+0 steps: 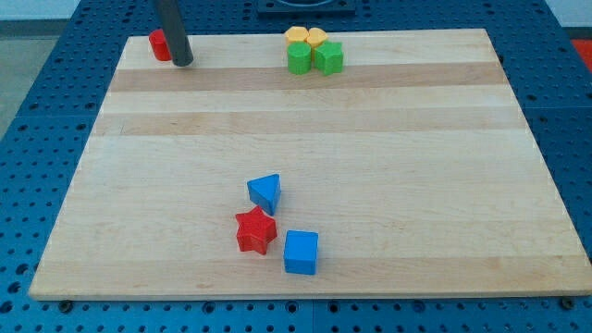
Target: Push the yellow blocks towards the right
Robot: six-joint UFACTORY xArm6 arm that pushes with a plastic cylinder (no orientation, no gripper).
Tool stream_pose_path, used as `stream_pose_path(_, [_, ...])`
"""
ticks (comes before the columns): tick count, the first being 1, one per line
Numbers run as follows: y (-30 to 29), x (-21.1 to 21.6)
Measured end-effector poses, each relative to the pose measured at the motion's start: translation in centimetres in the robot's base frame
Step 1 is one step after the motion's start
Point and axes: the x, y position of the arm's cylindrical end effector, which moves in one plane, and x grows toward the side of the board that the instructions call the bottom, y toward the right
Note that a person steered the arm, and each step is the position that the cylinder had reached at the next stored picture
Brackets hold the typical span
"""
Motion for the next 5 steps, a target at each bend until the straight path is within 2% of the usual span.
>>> stream_pose_path(5, [10.8,-3.5])
